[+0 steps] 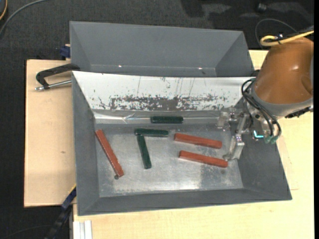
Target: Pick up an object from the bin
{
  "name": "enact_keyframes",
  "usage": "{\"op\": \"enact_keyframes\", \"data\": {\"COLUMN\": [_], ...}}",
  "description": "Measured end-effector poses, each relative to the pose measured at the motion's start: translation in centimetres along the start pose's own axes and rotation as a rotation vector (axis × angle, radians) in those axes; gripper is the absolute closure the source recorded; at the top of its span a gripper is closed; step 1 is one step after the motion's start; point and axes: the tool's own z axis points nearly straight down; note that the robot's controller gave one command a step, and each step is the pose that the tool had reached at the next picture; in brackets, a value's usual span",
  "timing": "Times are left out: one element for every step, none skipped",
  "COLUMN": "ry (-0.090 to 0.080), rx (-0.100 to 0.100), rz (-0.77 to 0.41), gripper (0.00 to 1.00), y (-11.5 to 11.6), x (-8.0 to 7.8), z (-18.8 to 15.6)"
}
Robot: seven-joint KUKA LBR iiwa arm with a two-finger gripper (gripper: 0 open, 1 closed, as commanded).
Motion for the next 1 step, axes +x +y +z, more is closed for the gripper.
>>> {"op": "enact_keyframes", "data": {"ry": [0.001], "rx": [-0.002], "rz": [0.014], "gripper": [0.0], "y": [7.29], "x": [0.89], "z": [12.08]}}
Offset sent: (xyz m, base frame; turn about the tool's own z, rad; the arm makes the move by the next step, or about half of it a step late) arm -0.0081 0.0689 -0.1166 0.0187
